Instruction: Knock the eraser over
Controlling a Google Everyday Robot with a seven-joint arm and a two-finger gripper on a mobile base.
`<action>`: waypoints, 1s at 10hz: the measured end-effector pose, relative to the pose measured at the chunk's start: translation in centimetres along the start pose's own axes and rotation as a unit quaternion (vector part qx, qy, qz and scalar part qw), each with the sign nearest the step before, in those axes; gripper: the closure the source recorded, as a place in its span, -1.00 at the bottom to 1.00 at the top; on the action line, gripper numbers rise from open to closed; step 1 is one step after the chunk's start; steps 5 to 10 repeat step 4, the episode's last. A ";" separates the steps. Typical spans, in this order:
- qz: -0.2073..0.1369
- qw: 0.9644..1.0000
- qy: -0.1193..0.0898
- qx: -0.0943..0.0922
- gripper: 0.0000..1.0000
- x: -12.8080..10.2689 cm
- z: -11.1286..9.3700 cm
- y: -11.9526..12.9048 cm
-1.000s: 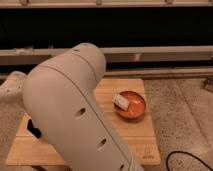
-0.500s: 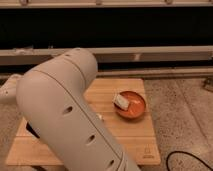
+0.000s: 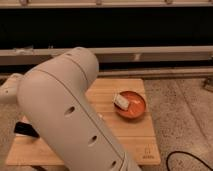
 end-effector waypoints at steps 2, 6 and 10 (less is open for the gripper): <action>0.003 1.000 0.002 -0.002 -0.60 0.4 0.3 -0.4; -0.002 1.000 -0.001 -0.002 -0.60 0.4 -0.3 0.0; -0.002 1.000 -0.001 -0.002 -0.60 0.4 -0.3 0.0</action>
